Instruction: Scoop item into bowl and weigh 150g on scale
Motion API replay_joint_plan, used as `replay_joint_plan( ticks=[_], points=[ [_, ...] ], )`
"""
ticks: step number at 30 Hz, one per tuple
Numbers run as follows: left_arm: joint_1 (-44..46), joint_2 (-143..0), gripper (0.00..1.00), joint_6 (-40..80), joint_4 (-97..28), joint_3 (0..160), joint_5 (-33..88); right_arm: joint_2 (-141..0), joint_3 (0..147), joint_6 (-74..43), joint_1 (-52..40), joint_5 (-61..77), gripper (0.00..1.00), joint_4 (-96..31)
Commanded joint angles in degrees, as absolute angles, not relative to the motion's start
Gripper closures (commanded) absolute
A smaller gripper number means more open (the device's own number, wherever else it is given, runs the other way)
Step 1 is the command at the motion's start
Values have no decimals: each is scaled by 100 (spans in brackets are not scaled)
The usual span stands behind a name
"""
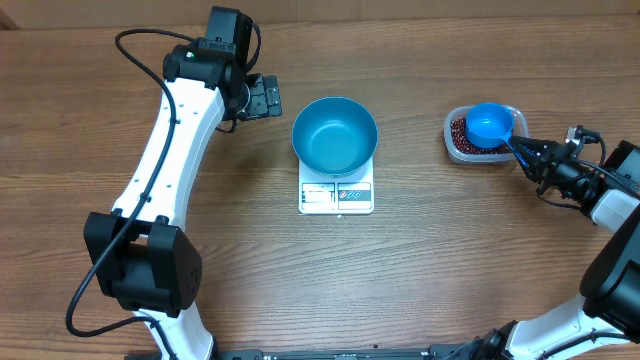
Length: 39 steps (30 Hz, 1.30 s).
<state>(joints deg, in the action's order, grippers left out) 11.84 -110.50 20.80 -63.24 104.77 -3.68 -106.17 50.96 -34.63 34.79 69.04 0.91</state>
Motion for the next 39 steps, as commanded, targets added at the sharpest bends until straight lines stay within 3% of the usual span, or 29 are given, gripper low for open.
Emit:
replay_joint_plan(
  ticks=[1, 7, 14, 27, 36, 39],
  points=[
    [1160, -11045, 0, 2010, -6322, 10538, -353, -10626, 5107, -3140, 3476, 6965, 96, 115],
    [1160, -11045, 0, 2010, -6322, 10538, -353, -10606, 5323, -3197, 3476, 7408, 96, 176],
    [1160, -11045, 0, 2010, -6320, 10538, -353, -10473, 5725, -4145, 3413, 7616, 96, 154],
    [1160, -11045, 0, 2010, -6322, 10538, -353, -9994, 6224, -4805, 3376, 6814, 96, -172],
    [1160, -11048, 1, 2010, -6320, 10538, -353, -9911, 7177, -4797, 3369, 7568, 96, -598],
    [1160, -11045, 0, 2010, -6322, 10538, -353, -9911, 7317, -4897, 3371, 7085, 96, -655]
  ],
)
